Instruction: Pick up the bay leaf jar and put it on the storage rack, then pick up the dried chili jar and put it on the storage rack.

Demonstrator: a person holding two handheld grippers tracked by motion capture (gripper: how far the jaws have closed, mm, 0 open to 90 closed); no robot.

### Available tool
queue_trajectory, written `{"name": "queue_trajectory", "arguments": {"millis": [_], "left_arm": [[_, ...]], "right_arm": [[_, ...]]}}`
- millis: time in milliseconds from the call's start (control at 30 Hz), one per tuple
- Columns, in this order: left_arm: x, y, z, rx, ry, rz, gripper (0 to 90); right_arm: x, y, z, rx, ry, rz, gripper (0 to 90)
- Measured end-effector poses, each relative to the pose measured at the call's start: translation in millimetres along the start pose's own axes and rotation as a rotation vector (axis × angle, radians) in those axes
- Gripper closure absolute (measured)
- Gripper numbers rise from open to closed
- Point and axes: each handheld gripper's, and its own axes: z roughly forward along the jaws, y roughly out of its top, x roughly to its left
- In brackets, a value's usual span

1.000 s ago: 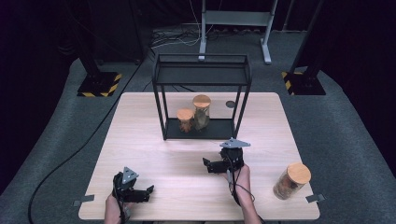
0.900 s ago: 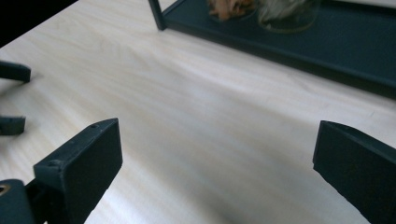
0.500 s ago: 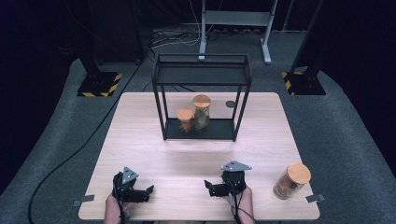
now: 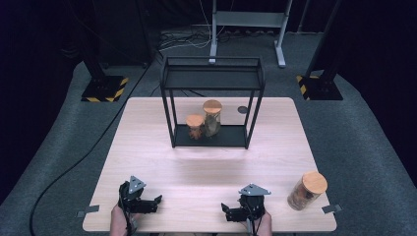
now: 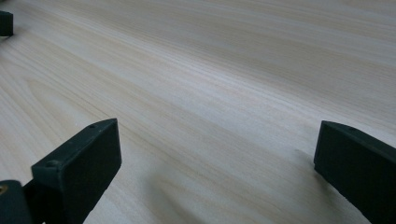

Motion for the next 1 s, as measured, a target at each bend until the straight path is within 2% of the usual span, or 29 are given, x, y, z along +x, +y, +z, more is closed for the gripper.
{"name": "queue_trajectory", "arguments": {"millis": [367, 467, 867, 1000], "left_arm": [[0.0, 0.0, 0.0, 0.000, 0.000, 0.000, 0.1], [0.0, 0.0, 0.0, 0.000, 0.000, 0.000, 0.1], [0.0, 0.0, 0.0, 0.000, 0.000, 0.000, 0.1], [0.0, 0.0, 0.0, 0.000, 0.000, 0.000, 0.1]], "right_arm": [[-6.7, -4.7, -6.9, 0.030, -0.046, 0.002, 0.0], [-10.9, -6.6, -12.8, 0.045, -0.070, 0.005, 0.0], [-29.8, -18.0, -38.2, 0.080, -0.171, 0.076, 0.0], [-33.6, -21.4, -46.0, 0.096, -0.198, 0.084, 0.0]]}}
